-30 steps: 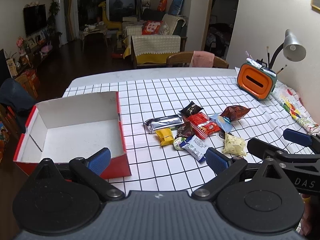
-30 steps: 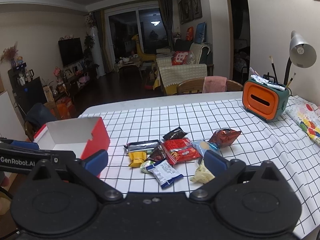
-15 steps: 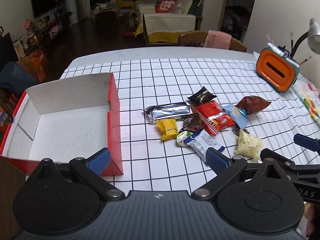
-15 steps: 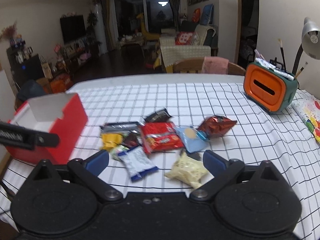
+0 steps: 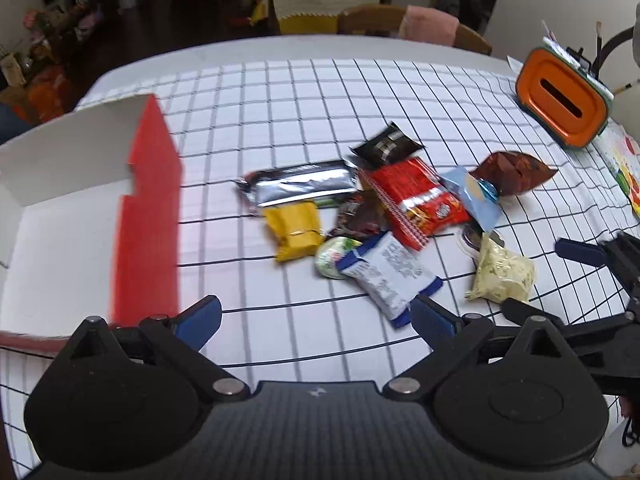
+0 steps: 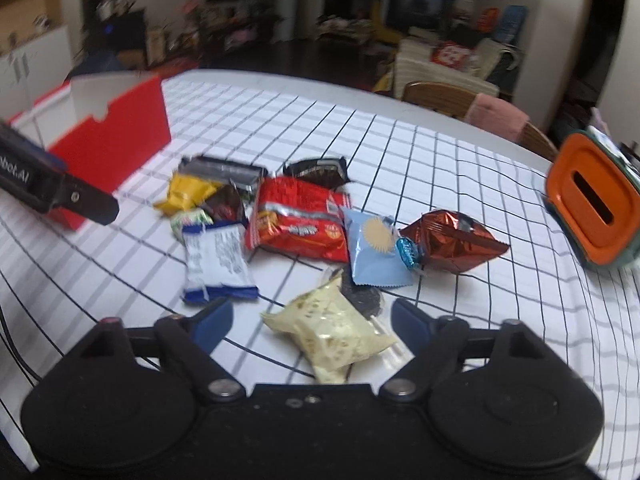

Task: Organize snacks
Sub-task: 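Grasp the blue-white packet with left tool while right tool grasps cream bun bag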

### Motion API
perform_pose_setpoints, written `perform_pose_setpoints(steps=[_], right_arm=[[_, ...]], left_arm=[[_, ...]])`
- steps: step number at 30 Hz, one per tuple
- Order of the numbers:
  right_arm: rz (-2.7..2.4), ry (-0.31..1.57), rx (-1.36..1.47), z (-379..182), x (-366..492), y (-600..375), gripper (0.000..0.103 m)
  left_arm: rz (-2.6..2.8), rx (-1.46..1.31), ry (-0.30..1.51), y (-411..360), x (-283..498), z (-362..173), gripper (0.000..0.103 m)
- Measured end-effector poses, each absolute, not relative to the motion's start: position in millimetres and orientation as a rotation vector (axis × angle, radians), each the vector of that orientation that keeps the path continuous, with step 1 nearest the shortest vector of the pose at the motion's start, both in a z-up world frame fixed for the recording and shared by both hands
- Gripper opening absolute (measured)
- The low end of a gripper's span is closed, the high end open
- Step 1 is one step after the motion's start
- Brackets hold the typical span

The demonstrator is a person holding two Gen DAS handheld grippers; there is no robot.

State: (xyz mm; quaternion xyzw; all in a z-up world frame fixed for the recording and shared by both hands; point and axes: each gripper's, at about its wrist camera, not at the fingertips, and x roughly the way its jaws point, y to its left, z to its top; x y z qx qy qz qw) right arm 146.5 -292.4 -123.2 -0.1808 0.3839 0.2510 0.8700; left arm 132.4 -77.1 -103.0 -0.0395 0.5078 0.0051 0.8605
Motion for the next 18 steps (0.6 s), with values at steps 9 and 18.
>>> perform_pose_setpoints(steps=[9, 18], right_arm=[[0.648, 0.862, -0.489, -144.4, 173.6, -294.3, 0.082], [0.693, 0.899, -0.475, -152.2, 183.6, -296.8, 0.079]], left_arm=[[0.080, -0.229, 1.219, -98.6, 189.2, -143.7, 0.101], [0.200, -0.343, 1.288, -106.0, 221.1, -167.6, 0.101]])
